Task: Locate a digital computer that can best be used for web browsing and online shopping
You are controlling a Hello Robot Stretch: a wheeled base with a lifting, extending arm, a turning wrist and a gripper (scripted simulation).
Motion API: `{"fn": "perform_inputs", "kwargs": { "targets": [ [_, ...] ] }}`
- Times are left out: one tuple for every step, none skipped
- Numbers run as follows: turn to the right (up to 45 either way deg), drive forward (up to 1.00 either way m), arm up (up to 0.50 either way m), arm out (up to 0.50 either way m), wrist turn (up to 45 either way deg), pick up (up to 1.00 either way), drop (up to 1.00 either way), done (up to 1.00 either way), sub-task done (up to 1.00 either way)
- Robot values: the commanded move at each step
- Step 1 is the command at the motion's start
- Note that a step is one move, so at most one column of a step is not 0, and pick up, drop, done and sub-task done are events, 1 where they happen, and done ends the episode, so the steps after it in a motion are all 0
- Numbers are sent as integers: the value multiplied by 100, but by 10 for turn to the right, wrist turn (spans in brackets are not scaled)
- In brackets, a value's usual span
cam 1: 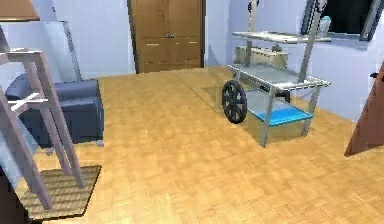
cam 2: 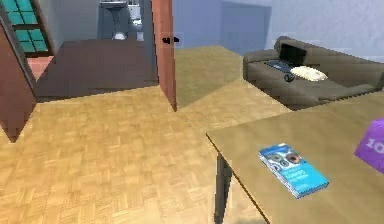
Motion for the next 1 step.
{"fn": "perform_inputs", "kwargs": {
  "targets": [
    [-180, 0, 0, 0, 0, 0, 0, 0, 0]
  ]
}}
